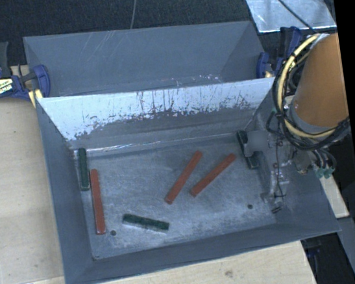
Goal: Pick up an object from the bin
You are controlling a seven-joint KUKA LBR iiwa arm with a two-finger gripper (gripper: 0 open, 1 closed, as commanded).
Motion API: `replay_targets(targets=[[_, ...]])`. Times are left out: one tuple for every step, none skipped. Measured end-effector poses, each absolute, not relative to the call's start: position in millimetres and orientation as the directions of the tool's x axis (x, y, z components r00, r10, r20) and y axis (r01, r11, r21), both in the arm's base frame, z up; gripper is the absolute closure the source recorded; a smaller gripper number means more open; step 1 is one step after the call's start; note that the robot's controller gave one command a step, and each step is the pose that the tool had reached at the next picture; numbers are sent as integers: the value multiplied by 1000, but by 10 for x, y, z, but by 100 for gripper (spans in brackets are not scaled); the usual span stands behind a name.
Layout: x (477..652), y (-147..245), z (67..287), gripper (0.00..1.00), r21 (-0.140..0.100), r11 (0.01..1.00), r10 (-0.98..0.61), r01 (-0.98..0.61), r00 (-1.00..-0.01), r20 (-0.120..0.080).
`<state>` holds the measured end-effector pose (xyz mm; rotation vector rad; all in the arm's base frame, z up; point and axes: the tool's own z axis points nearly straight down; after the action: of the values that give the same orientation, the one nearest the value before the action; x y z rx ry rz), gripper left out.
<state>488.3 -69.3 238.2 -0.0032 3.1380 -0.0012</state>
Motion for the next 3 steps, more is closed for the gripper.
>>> replay_targets(targets=[[4883,-693,2382,0,-1,1000,-2,-2,-1000,-4],[5053,-362,1806,0,-1,1000,21,21,-1000,-10],[5160,-228,1263,0,-1,996,-90,-90,-996,-5]])
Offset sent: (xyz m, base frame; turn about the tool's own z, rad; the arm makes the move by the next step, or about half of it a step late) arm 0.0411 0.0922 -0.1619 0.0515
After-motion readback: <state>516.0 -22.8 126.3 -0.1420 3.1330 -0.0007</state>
